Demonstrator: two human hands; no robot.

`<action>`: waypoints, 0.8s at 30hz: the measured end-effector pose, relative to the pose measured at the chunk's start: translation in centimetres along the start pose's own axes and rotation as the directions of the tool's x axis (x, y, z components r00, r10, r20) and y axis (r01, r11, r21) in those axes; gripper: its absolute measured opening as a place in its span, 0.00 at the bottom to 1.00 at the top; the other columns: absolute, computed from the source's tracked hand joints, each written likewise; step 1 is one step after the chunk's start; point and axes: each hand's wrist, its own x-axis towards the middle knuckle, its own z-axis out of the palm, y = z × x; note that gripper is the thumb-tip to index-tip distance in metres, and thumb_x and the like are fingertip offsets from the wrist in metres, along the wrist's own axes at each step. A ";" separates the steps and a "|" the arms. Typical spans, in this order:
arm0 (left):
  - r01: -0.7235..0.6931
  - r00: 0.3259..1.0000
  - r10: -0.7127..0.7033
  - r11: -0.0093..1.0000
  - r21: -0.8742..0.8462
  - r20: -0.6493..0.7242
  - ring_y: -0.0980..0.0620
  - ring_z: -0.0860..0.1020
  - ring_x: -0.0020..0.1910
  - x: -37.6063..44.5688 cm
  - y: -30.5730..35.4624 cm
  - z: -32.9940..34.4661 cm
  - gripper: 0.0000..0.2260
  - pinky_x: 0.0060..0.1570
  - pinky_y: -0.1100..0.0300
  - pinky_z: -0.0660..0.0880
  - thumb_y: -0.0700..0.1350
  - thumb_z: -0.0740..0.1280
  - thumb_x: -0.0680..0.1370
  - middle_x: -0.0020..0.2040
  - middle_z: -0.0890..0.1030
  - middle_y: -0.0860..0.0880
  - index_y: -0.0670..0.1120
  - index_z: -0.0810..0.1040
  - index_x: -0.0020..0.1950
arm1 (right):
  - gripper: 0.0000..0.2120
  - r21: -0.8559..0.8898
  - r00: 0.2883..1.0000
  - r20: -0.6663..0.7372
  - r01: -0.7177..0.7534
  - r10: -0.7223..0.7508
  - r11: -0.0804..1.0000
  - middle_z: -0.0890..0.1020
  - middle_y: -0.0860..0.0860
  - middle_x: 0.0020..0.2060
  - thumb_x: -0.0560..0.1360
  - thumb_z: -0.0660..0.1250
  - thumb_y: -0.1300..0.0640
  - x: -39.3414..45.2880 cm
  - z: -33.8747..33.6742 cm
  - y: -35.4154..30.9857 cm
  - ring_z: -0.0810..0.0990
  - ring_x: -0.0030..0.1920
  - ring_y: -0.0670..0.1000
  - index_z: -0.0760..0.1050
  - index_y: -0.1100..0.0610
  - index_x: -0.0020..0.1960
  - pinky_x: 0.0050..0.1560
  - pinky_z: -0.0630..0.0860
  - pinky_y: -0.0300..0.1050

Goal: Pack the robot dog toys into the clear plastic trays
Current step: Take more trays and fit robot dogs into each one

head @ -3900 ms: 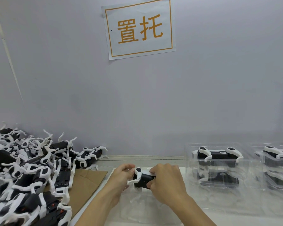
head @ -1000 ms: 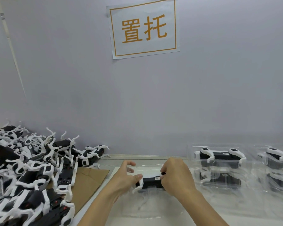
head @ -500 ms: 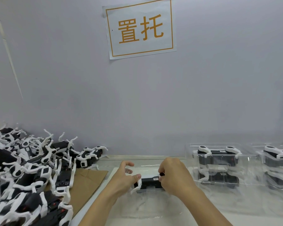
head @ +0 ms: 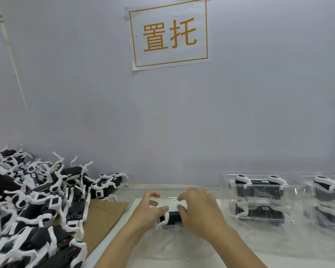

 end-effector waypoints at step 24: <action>0.119 0.991 -0.127 0.982 -0.148 -0.050 0.47 0.77 0.50 0.1 0.2 0.5 0.15 0.45 0.53 0.74 0.36 0.59 0.78 0.56 0.79 0.45 0.55 0.77 0.55 | 0.14 0.134 0.971 0.138 0.176 -0.194 0.975 0.71 0.46 0.32 0.80 0.56 0.42 -0.8 1.1 -1.3 0.69 0.42 0.53 0.74 0.47 0.43 0.51 0.70 0.49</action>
